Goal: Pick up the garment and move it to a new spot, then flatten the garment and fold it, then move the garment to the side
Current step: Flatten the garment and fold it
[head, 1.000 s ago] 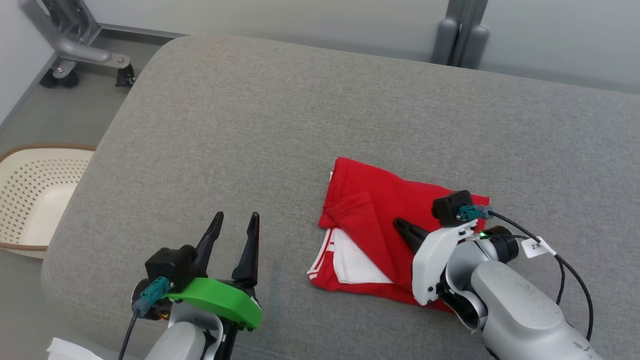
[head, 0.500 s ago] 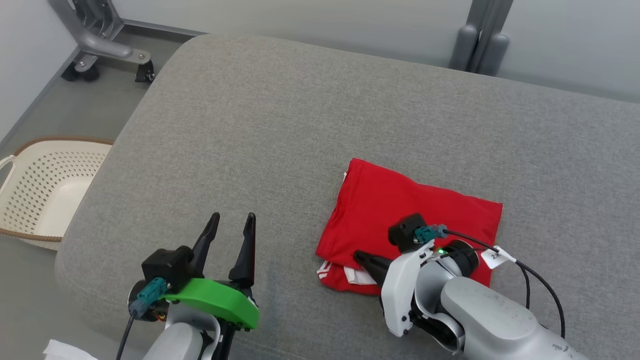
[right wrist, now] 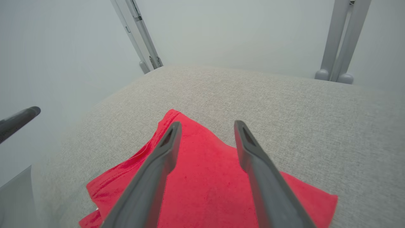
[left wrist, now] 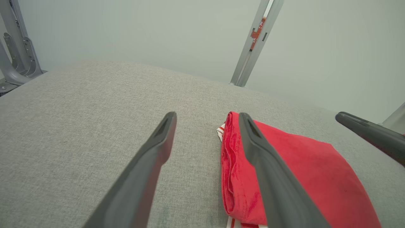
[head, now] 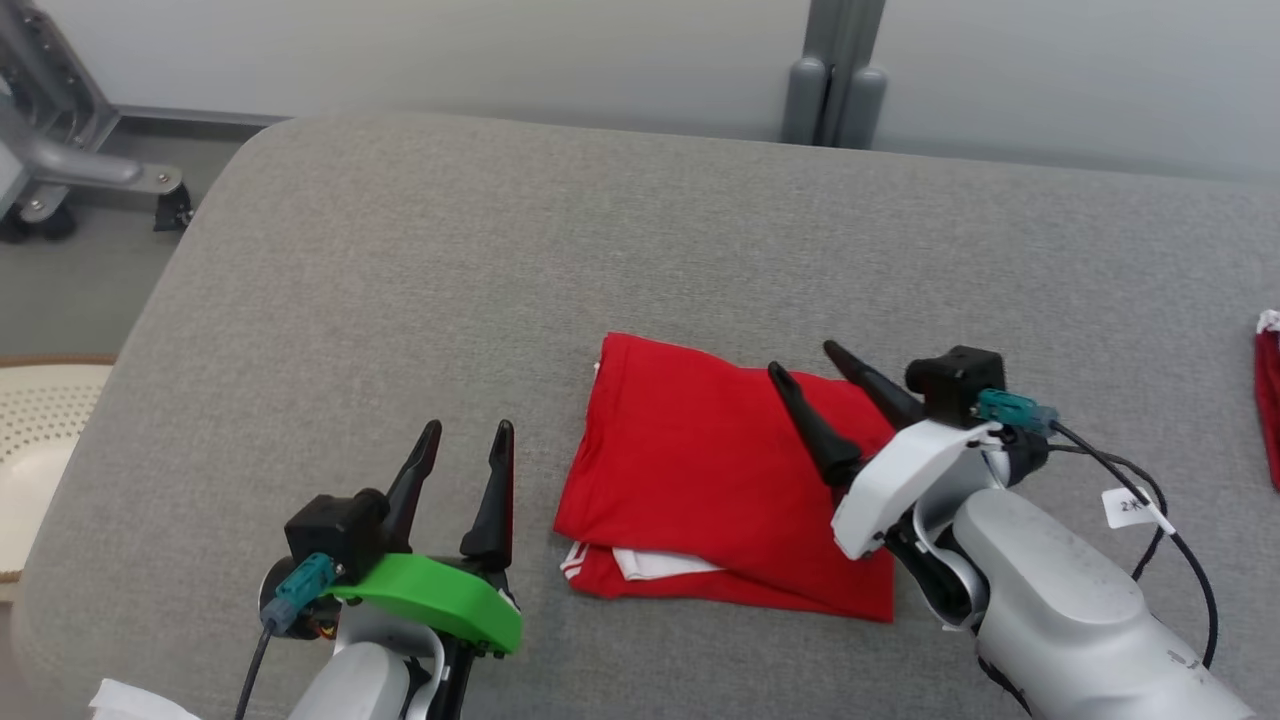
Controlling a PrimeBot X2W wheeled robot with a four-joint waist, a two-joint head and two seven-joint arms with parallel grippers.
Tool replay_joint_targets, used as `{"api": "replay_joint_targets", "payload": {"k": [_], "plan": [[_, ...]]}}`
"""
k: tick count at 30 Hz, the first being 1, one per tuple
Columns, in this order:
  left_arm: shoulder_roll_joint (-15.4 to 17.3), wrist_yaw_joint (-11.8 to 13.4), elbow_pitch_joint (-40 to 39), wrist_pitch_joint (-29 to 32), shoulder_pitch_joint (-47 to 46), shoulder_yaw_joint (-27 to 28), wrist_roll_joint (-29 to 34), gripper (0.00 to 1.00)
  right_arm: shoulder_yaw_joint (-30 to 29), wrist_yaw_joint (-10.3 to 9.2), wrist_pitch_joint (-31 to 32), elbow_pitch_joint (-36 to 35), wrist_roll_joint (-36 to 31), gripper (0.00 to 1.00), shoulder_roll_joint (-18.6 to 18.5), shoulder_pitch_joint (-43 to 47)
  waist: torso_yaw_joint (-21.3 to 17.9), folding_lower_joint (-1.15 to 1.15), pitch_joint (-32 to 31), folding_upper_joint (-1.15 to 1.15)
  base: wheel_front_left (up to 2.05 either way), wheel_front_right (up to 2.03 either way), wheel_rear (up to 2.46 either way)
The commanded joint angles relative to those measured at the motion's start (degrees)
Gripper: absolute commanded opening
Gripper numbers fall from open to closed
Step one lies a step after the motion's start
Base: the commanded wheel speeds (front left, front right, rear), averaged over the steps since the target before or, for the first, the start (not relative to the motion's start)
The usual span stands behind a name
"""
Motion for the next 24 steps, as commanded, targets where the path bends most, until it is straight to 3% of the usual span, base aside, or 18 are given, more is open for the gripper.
{"api": "replay_joint_targets", "payload": {"k": [1, 5, 13, 24], "plan": [[-0.2, 0.0, 0.4, -0.2, -0.5, 0.4, 0.3, 1.0, -2.5, 0.02, -0.7, 0.2, -1.4, 1.0, 0.3, 1.7, -3.5, 0.0, -1.4, 0.0, 0.0, 0.0, 0.0], [-0.6, 0.4, 1.1, -0.2, -1.3, 2.3, 1.1, 1.0, -11.8, 0.02, -1.4, -1.8, -7.2, 1.0, 1.0, 4.9, -6.4, 0.0, -2.1, 0.0, 0.0, 0.0, 0.0], [-2.8, -0.7, -0.6, -0.2, 2.3, 8.4, 5.5, 1.0, -29.6, 0.02, -1.3, -13.4, -20.5, 1.0, 5.6, 17.3, -10.0, 0.0, -3.6, 0.0, 0.0, 0.0, 0.0], [-4.8, -3.1, -2.2, -0.2, 9.5, 15.3, 10.8, 1.0, -38.6, 0.02, -1.3, -23.7, -28.0, 1.0, 9.7, 29.3, -10.7, 0.0, -5.2, 0.0, 0.0, 0.0, 0.0]]}}
